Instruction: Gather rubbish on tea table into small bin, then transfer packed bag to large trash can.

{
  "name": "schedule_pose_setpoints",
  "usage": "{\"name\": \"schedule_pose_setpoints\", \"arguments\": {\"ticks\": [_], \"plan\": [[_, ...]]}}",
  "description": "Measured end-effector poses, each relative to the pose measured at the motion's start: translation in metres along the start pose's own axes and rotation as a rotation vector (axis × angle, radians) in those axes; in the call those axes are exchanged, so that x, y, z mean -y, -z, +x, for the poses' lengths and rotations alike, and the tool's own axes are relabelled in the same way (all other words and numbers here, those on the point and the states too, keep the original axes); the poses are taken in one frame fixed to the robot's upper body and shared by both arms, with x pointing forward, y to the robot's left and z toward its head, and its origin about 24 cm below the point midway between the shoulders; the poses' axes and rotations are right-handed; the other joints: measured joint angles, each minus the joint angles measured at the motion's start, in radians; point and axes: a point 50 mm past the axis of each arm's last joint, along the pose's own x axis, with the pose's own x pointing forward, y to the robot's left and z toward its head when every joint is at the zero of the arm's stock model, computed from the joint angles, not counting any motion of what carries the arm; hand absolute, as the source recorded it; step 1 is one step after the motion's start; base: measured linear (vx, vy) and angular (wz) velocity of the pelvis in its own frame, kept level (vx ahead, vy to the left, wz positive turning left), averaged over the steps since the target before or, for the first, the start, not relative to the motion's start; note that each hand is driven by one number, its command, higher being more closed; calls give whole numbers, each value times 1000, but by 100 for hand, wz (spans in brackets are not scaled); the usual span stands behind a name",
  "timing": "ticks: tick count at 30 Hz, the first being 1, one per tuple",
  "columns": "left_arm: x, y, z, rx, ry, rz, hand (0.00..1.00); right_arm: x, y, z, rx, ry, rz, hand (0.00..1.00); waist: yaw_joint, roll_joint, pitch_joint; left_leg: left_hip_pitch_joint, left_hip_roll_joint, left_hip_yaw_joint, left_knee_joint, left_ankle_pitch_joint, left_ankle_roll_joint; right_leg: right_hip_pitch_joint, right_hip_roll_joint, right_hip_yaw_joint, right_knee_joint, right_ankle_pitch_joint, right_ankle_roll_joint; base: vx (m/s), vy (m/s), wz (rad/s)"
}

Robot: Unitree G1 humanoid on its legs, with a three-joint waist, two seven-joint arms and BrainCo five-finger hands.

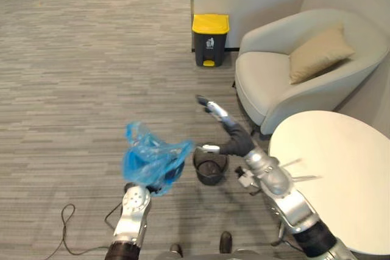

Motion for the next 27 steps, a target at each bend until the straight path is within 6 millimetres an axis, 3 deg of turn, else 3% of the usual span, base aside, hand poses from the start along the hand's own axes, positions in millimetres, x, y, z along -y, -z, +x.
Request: {"name": "schedule_pose_setpoints", "arguments": {"ticks": [4, 8, 10, 13, 16, 20, 22, 23, 24, 26, 27], "plan": [[-20, 13, -11, -53, -49, 18, 100, 24, 20, -36, -167, 82, -172, 0, -2, 11, -7, 3, -10, -18, -1, 0, 2, 12, -10, -13, 0, -5, 7, 28, 45, 14], [-37, 37, -26, -158, -51, 63, 100, 15, 67, -85, -463, 56, -142, 0, -2, 11, -9, 10, -13, -39, 6, -3, 5, 32, -16, -25, 0, -15, 13, -7, 21, 16], [-45, 59, -39, -260, -29, 96, 100, 9, 94, -123, -669, 33, -97, 0, -6, 14, -9, -5, -19, -66, 18, -3, 6, 34, -23, -49, 0, -21, 14, -44, 13, 33], [-56, 78, -59, -365, -28, 112, 100, 10, 113, -162, -857, 102, -44, 0, -23, 19, -3, -53, -25, -106, 51, -12, 13, 21, -33, -86, 7, -37, 22, -44, 8, 41], [-63, 89, -69, -424, -26, 116, 100, 14, 124, -188, -980, 192, 4, 0, -32, 28, 26, -112, -28, -152, 119, -31, 11, 3, -45, -141, 50, -61, 20, -50, 13, 51], [-61, 88, -68, -422, -6, 111, 100, 13, 129, -201, -1046, 267, 46, 0, -29, 38, 73, -175, -44, -222, 160, -33, 14, -10, -69, -254, 110, -104, 18, -72, 16, 92], [-61, 89, -68, -424, -4, 111, 100, 10, 130, -200, -1047, 288, 58, 0, -29, 32, 80, -201, -24, -142, 155, -46, 42, -29, -99, -318, 147, -133, 21, -26, 29, 96], [-60, 89, -69, -426, -1, 110, 100, 10, 131, -197, -1039, 311, 58, 0, -30, 20, 86, -220, 0, -45, 167, -49, 56, -41, -120, -354, 153, -139, 25, 44, 81, 105], [-58, 88, -66, -419, 11, 105, 100, 13, 132, -193, -1029, 348, 62, 0, -30, 33, 94, -237, 44, 95, 197, -62, 77, -46, -141, -388, 169, -147, 36, 66, 101, 99], [-58, 89, -68, -425, 16, 103, 100, 16, 133, -188, -1015, 365, 56, 0, -26, 45, 95, -241, 77, 188, 213, -41, 61, -53, -163, -414, 213, -163, 52, 97, 148, 65], [-58, 89, -69, -429, 15, 104, 100, 17, 133, -184, -1006, 367, 54, 0, -25, 51, 97, -246, 81, 180, 223, 6, 53, -49, -169, -424, 237, -169, 65, 154, 176, 48]]}}
